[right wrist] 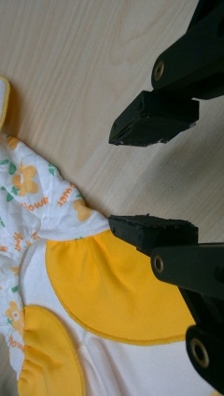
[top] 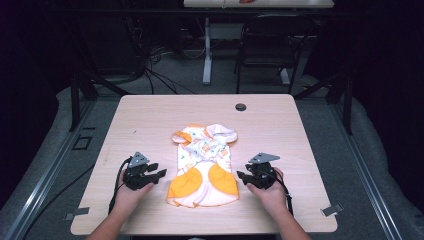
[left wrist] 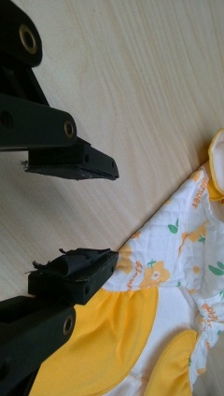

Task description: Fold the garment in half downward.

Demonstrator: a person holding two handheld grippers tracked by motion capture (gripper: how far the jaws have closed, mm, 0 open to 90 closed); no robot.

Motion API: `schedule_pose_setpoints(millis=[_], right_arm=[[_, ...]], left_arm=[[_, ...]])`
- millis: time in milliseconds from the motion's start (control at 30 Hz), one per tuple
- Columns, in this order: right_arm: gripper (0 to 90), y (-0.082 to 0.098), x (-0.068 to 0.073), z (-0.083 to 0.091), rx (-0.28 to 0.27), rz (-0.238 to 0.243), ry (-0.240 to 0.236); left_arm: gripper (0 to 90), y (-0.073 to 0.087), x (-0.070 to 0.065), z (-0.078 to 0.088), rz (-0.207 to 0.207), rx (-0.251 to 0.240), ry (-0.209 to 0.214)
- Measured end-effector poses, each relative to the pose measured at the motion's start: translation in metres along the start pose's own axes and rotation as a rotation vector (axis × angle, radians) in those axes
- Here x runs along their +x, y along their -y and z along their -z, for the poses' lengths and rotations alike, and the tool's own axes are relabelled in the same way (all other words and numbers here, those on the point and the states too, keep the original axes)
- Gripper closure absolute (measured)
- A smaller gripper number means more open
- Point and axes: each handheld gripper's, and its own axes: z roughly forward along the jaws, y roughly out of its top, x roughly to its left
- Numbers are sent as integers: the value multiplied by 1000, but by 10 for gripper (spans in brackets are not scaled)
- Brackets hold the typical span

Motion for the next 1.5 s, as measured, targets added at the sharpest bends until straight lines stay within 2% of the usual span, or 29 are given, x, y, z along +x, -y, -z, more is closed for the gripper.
schedule_pose_setpoints(millis=[133,267,333,467,533,600,633,700,733,800,867,933,967,1033,1067,1167,1233,1267,1333,1400,1500], right_arm=[[535,-2,1,-1,-6,5,-12],[552,-5,3,-4,-12,32,-20],[572,-7,3,-6,8,54,-26],[588,-11,9,-5,4,82,-35],[577,-13,12,-5,13,107,-33],[587,-16,16,-5,32,114,-44],[604,-19,17,-4,30,104,-64],[673,-23,18,-4,29,85,-113],[708,-26,19,-3,31,91,-119],[770,-33,21,-4,37,106,-108],[824,-39,21,-9,36,97,-124],[845,-42,22,-16,49,115,-112],[852,-45,21,-22,64,126,-104],[865,-47,20,-31,70,125,-105],[864,-48,19,-41,81,126,-89],[859,-47,17,-48,88,117,-86],[856,-44,17,-54,104,116,-91],[858,-42,18,-57,121,135,-85],[858,-41,19,-57,109,128,-83],[858,-40,19,-56,112,119,-100],[858,-38,20,-55,118,124,-120]], left_arm=[[534,-4,0,0,15,-9,6],[552,-9,-1,-1,5,-20,11],[555,-9,-1,-2,8,-11,12],[556,-10,-1,-2,14,-20,8],[555,-14,-1,-1,-6,-16,5],[557,-16,-1,2,-14,-21,1],[570,-17,-2,3,-11,-22,2],[620,-19,-3,2,-29,-15,18],[624,-21,-4,1,-37,-11,18],[671,-24,-7,-3,-54,6,18],[719,-28,-9,-8,-69,20,23],[765,-31,-11,-15,-89,33,30],[796,-32,-11,-18,-90,41,31],[861,-33,-11,-28,-70,46,52],[886,-32,-12,-38,-54,54,61],[888,-32,-14,-46,-48,59,75],[889,-32,-19,-51,-58,66,78],[888,-31,-22,-56,-79,81,83],[888,-30,-24,-58,-83,89,81],[888,-28,-26,-59,-105,102,72],[889,-28,-27,-57,-115,111,70]])
